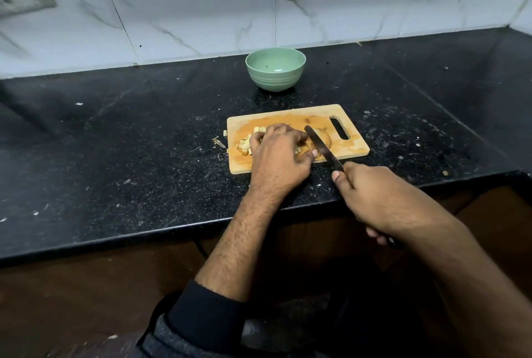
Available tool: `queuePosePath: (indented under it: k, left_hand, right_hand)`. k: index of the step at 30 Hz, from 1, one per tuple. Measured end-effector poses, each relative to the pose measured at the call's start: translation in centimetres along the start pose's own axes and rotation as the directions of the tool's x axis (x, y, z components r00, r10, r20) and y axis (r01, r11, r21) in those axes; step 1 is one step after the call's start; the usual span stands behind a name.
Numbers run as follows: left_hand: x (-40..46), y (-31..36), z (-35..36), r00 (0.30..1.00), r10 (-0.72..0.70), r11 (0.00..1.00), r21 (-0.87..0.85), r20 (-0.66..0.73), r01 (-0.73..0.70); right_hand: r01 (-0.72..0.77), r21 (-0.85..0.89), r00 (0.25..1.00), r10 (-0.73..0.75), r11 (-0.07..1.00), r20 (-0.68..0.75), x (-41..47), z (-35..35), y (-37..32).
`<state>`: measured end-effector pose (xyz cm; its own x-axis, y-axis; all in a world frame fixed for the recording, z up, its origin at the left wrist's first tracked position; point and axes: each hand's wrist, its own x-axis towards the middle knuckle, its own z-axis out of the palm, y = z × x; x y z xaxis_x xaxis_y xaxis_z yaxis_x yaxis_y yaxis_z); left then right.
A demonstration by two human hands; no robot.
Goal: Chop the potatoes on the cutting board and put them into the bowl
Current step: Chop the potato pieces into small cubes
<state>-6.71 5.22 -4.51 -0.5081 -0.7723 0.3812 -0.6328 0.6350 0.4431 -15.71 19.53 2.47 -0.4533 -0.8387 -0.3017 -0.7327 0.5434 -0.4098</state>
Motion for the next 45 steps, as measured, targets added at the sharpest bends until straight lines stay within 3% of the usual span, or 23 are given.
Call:
queuePosePath:
  k: [11, 18, 26, 36, 45]
  left_hand:
    - [0.2, -0.1, 0.2, 1.000, -0.006, 1.000, 0.000, -0.002, 0.006]
    - [0.3, -0.2, 0.2, 1.000, 0.003, 1.000, -0.013, -0.013, -0.003]
    - [0.2, 0.0, 0.0, 1.000, -0.015, 0.999, -0.032, -0.010, 0.014]
    - [0.1, 0.1, -0.1, 0.999, -0.048, 0.998, -0.042, 0.004, 0.048]
    - [0.1, -0.1, 0.0, 0.998, -0.047, 0.997, -0.069, -0.031, 0.045]
  right_hand:
    - [-0.025, -0.092, 1.000, 0.027, 0.995, 0.012, 0.9, -0.1, 0.0]
    - [-0.052, -0.246, 0.999, 0.047, 0.968, -0.028, 2.9, 1.5, -0.5]
    - [-0.130, -0.133, 0.984, 0.145, 0.983, 0.107, 4.2, 0.8, -1.2]
    - [-0.025, -0.115, 0.978, 0.048, 0.993, 0.205, -0.3, -0.3, 1.7]
    - [-0.015, -0.090, 0.999, 0.019, 0.996, 0.044, -2.3, -0.7, 1.5]
